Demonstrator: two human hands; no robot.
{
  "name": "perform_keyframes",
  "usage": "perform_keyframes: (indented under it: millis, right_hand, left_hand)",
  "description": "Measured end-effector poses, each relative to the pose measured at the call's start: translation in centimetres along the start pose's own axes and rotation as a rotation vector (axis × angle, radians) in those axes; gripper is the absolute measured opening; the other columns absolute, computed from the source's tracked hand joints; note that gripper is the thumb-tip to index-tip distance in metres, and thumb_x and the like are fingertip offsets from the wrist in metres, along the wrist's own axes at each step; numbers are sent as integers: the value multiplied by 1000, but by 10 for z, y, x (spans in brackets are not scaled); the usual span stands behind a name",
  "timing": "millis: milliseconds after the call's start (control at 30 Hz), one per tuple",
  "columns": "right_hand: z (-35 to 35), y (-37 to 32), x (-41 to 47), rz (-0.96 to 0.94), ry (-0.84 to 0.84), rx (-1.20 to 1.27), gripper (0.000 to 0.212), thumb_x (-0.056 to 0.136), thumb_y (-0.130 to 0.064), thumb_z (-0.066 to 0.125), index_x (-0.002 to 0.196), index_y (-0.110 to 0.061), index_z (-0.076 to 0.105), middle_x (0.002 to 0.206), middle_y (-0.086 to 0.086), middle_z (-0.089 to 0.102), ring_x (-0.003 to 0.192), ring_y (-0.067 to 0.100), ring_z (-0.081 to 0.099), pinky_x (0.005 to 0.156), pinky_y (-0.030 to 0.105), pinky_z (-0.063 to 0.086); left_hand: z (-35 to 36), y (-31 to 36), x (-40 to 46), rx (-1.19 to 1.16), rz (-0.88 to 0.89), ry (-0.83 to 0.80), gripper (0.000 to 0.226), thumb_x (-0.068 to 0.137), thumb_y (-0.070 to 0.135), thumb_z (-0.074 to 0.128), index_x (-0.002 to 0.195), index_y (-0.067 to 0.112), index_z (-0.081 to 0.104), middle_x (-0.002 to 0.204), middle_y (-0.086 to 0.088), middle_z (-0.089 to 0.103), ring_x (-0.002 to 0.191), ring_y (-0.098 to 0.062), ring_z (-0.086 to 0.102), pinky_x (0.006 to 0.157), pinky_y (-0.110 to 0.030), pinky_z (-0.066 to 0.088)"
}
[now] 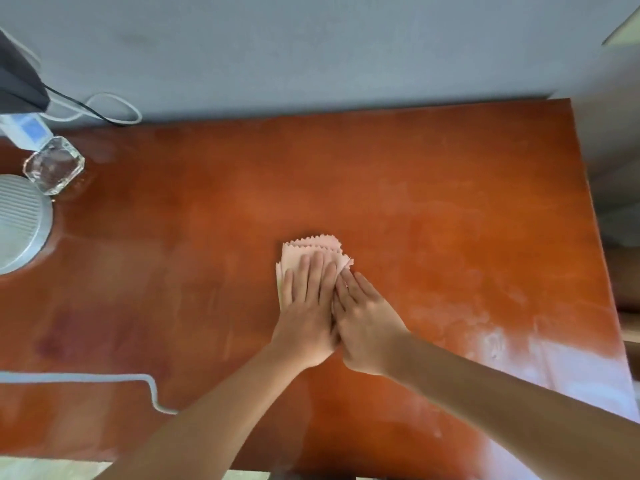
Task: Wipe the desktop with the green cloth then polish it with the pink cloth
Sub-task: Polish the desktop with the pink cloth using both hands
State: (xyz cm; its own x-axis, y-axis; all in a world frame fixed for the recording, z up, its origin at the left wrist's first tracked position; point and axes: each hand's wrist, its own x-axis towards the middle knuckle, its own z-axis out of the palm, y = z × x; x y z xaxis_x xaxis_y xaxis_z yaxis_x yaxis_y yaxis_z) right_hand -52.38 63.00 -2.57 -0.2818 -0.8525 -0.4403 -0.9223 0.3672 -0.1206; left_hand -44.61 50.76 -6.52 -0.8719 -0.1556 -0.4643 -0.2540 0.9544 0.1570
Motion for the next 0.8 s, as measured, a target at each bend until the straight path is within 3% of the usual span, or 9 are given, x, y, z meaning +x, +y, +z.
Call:
perform_keyframes:
  millis: [200, 267, 400, 600, 800]
  right_hand:
    - [-2, -2, 3, -22, -7, -41, 73, 91, -37, 43, 148, 7, 33, 156, 32, 25, 149, 44, 15, 123, 51, 4]
    - [-3, 0, 6, -17, -21, -56, 73, 90, -37, 44, 148, 7, 36, 156, 32, 26, 149, 44, 16, 123, 51, 6]
    - [-13, 7, 21, 30, 28, -80, 68, 87, -35, 45, 144, 3, 45, 153, 31, 33, 147, 42, 23, 123, 48, 11]
    - [-14, 3, 21, 97, 29, -43, 70, 87, -33, 46, 148, 2, 39, 158, 26, 26, 150, 36, 17, 123, 44, 14]
    - [-2, -22, 9, 131, 27, -54, 72, 89, -34, 45, 150, 3, 33, 159, 27, 22, 150, 38, 15, 123, 45, 15]
  left_hand:
    - [3, -5, 3, 34, 13, -27, 82, 81, 50, -5, 140, 15, -48, 150, -9, -53, 138, -29, -50, 116, -50, -28]
    - [1, -7, 10, 24, 24, -24, 81, 88, 48, 5, 138, 17, -50, 151, -8, -52, 138, -27, -50, 117, -49, -28]
    - [-8, -13, 30, 44, 31, -14, 90, 98, 40, 32, 146, 17, -41, 157, -5, -46, 142, -25, -46, 118, -48, -25]
    - [-10, -12, 33, 6, 3, 15, 86, 98, 35, 33, 155, 18, -28, 161, -3, -39, 146, -24, -40, 121, -48, -20]
    - [2, -10, 10, 3, -7, 13, 85, 99, 32, 34, 154, 21, -31, 160, -3, -40, 145, -24, -41, 122, -49, -18]
